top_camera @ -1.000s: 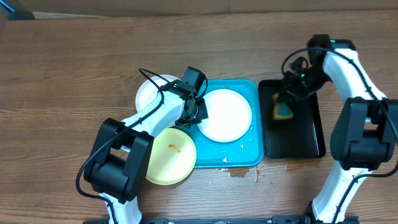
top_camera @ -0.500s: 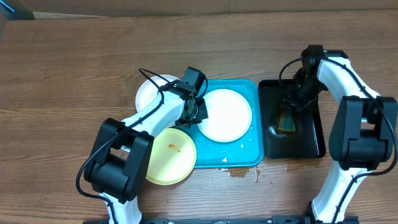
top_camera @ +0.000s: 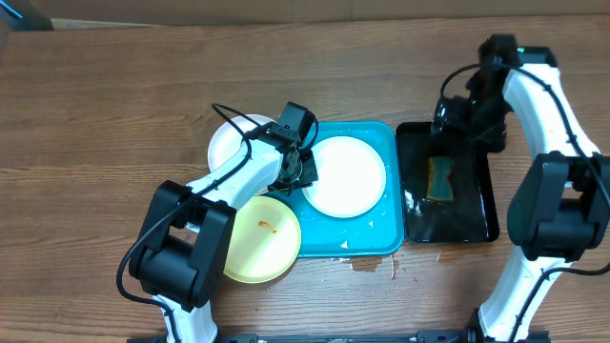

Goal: Clean dirty plates on tray and stack at the side

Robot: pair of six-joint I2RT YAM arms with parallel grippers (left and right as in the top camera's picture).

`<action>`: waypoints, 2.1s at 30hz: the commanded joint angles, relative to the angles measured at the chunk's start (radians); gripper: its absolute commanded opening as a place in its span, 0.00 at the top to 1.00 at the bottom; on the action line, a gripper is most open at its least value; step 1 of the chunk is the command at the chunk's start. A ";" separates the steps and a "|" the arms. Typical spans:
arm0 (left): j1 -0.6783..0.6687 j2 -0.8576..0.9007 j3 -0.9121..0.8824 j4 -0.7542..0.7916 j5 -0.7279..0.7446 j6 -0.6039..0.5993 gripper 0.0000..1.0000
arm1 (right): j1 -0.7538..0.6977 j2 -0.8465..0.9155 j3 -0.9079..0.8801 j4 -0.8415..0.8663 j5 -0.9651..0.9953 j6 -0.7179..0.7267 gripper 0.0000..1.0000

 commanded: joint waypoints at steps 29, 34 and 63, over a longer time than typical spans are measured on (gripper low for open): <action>-0.027 0.016 -0.010 -0.013 0.008 0.006 0.77 | -0.158 -0.031 0.029 0.135 0.261 0.001 0.00; -0.050 0.016 -0.010 -0.010 0.002 0.041 0.87 | -0.158 -0.031 0.029 0.151 0.261 0.001 0.00; 0.074 0.014 0.386 -0.341 0.032 0.303 0.96 | -0.158 -0.031 0.029 0.152 0.261 0.001 0.00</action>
